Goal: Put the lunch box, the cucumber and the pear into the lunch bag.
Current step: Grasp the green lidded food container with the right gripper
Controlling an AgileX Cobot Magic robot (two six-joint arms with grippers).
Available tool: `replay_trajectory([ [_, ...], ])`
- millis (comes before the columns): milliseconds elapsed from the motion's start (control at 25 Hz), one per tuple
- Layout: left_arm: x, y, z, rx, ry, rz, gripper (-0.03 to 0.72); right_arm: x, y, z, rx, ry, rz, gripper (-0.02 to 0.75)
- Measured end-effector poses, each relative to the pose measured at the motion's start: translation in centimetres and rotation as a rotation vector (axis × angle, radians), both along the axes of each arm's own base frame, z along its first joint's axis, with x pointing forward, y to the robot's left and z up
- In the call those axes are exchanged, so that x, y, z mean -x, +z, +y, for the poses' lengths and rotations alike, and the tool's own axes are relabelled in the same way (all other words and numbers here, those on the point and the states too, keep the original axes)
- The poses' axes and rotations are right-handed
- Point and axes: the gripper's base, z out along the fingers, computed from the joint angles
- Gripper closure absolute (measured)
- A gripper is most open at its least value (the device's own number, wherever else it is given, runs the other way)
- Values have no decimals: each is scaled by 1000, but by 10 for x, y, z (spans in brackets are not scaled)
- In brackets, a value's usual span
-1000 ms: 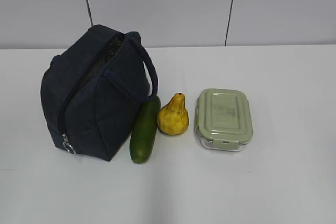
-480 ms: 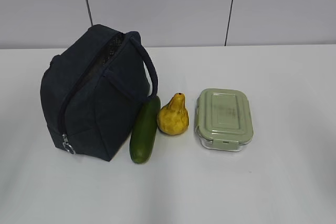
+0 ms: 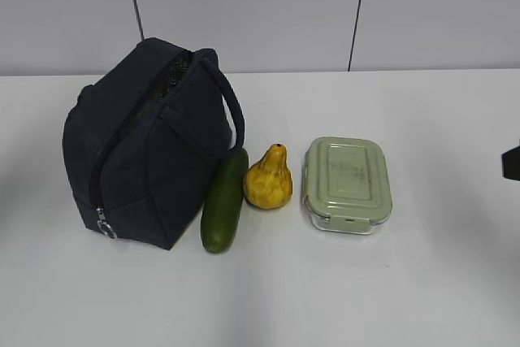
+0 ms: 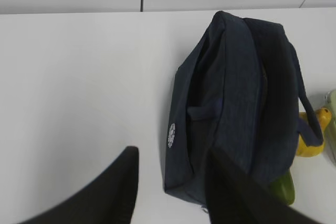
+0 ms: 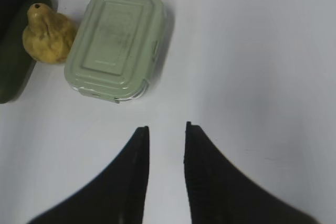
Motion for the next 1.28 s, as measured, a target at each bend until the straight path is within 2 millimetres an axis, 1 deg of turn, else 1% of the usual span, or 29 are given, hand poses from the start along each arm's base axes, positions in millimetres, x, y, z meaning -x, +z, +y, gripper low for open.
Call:
replay_trajectory([
  [120, -30, 2, -9, 4, -70, 44, 432, -27, -5, 10, -45, 52, 75, 542],
  [200, -44, 2, -14, 2, -132, 66, 432, -43, -7, 17, -76, 88, 108, 542],
  [240, -49, 2, -17, 3, -162, 76, 432, -47, -7, 19, -84, 96, 114, 542],
  [320, -57, 1, -21, 5, -213, 97, 432, -63, -7, 25, -123, 122, 141, 542],
  [360, -60, 2, -24, 12, -241, 103, 432, -63, -7, 25, -123, 122, 141, 542],
  [400, -62, 1, -27, 26, -271, 110, 432, -71, -7, 28, -140, 130, 157, 542],
  [480, -67, -3, -33, 58, -327, 132, 432, -84, -9, 31, -152, 142, 181, 542],
  [560, -73, -10, -36, 87, -362, 162, 432, -92, -11, 32, -154, 148, 204, 542],
  [640, -81, -20, -32, 106, -361, 206, 433, -100, -18, 32, -168, 140, 235, 542],
  [720, -92, -31, -20, 148, -333, 245, 433, -105, -24, 28, -175, 129, 258, 542],
  [760, -97, -36, -12, 180, -316, 259, 433, -109, -31, 23, -189, 124, 282, 542],
  [800, -100, -38, -7, 223, -309, 258, 433, -110, -31, 21, -192, 119, 283, 542],
  [920, -110, -42, 11, 302, -273, 229, 433, -121, -45, 9, -292, 115, 313, 542],
  [1040, -113, -47, 12, 300, -295, 233, 433, -131, -58, 2, -405, 120, 330, 542],
  [1080, -113, -48, 12, 302, -305, 241, 433, -135, -65, 0, -429, 116, 345, 542],
  [1160, -114, -52, 11, 285, -315, 253, 433, -141, -81, -1, -449, 113, 380, 542],
  [1280, -114, -52, 11, 266, -317, 255, 433, -146, -94, -2, -449, 109, 405, 525],
])
